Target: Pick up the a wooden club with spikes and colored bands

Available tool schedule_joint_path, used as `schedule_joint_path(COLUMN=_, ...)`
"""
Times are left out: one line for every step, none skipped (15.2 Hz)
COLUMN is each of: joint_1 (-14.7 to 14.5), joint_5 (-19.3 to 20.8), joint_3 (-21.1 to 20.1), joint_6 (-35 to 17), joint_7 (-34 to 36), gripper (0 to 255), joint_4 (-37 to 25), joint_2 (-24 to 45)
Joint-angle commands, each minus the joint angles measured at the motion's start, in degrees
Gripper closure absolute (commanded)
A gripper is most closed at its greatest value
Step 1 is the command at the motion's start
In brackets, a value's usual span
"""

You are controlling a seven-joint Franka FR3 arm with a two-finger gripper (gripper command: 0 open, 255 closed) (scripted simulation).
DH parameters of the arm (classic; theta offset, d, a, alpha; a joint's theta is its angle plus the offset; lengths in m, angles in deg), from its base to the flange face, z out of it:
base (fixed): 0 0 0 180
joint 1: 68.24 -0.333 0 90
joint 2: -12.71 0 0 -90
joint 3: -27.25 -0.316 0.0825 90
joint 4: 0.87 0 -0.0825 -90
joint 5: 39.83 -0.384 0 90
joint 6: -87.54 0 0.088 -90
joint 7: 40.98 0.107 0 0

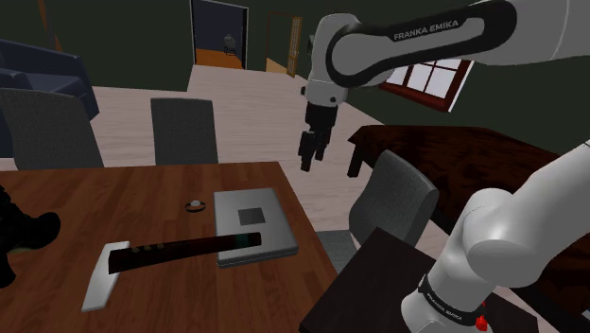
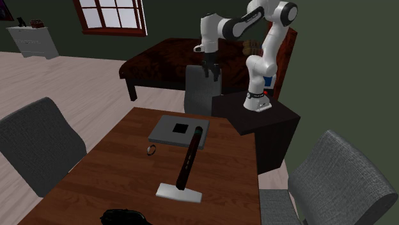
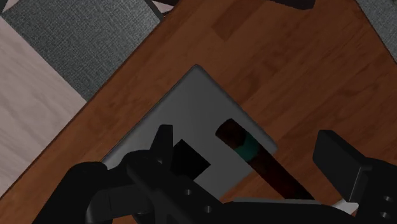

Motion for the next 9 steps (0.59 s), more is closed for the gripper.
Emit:
schedule_joint_path(joint_1=-0.8, joint_5=0.0, joint_3=-0.5, joint_6=-3.3, joint_7=-1.7, gripper=0, joint_4=-1.1, joint_2=4.1)
schedule_joint_path(joint_1=-1.2, joint_5=0.0, joint_3=-0.8, joint_6=-4.7, joint_7=-2.5, gripper=0, joint_4=-1.7, joint_2=6.1)
schedule_joint_path(joint_1=-1.5, joint_5=0.1, joint_3=-1.1, joint_6=-6.0, joint_7=-3.3, gripper=0, joint_4=-2.4, joint_2=8.1)
schedule_joint_path(joint_1=-1.8, joint_5=0.2, joint_3=-1.3, joint_6=-7.3, joint_7=-4.1, gripper=0, joint_4=-3.2, joint_2=10.1)
schedule_joint_path(joint_1=-2.1, joint_5=0.3, joint_3=-1.6, joint_6=-8.5, joint_7=-4.9, gripper=0, joint_4=-4.1, joint_2=12.2)
schedule_joint_path(joint_1=-2.5, joint_5=0.4, joint_3=-1.9, joint_6=-9.7, joint_7=-5.6, gripper=0, joint_4=-5.0, joint_2=14.2)
schedule_joint_path(joint_1=-2.8, joint_5=0.5, joint_3=-2.2, joint_6=-10.9, joint_7=-6.4, gripper=0, joint_4=-5.9, joint_2=16.3)
schedule_joint_path(joint_1=-3.1, joint_5=0.7, joint_3=-2.5, joint_6=-11.9, joint_7=-7.1, gripper=0, joint_4=-6.9, joint_2=18.3)
schedule_joint_path(joint_1=-3.4, joint_5=0.9, joint_3=-2.8, joint_6=-12.9, joint_7=-7.7, gripper=0, joint_4=-8.0, joint_2=20.3)
